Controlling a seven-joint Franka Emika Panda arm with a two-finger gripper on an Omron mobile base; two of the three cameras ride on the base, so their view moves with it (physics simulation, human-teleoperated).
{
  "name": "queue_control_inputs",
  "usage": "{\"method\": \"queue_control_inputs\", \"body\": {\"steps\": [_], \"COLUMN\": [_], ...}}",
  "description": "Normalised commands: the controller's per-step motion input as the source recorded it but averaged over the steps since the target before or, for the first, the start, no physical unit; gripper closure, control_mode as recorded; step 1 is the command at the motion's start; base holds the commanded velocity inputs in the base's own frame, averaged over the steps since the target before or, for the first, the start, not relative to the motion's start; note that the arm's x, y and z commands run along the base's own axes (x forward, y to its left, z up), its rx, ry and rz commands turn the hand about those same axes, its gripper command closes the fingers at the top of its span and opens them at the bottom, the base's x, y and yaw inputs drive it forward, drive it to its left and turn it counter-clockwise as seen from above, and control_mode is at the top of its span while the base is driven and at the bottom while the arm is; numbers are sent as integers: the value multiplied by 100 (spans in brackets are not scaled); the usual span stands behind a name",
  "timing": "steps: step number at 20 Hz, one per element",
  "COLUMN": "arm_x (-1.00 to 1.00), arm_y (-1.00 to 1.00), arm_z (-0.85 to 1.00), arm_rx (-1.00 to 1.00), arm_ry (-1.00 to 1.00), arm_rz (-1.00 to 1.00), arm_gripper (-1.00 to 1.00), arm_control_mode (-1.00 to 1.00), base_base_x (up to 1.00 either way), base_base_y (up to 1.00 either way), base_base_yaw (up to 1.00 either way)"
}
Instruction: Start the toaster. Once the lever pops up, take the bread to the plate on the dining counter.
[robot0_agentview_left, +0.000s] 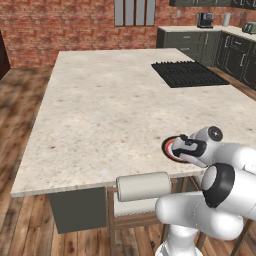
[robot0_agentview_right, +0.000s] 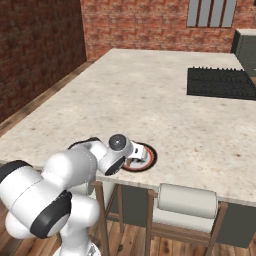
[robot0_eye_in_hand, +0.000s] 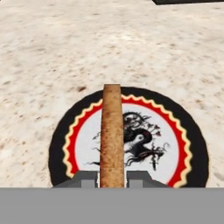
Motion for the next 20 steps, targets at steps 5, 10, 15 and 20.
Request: {"method": "queue_control_inputs", "body": {"steps": [5, 10, 15, 20], "arm_x": [6, 0, 1, 0], "arm_y": [0, 0, 0, 0], "arm_z": [-11, -6, 0, 0], "arm_rx": [0, 0, 0, 0], "arm_ry": [-1, 0, 0, 0], "arm_rz": [0, 0, 0, 0], "arm_gripper": [100, 100, 100, -100], "arm_control_mode": [-100, -100, -100, -100], "base_base_x": [0, 0, 0, 0], "base_base_y": [0, 0, 0, 0], "base_base_yaw": [0, 0, 0, 0]}}
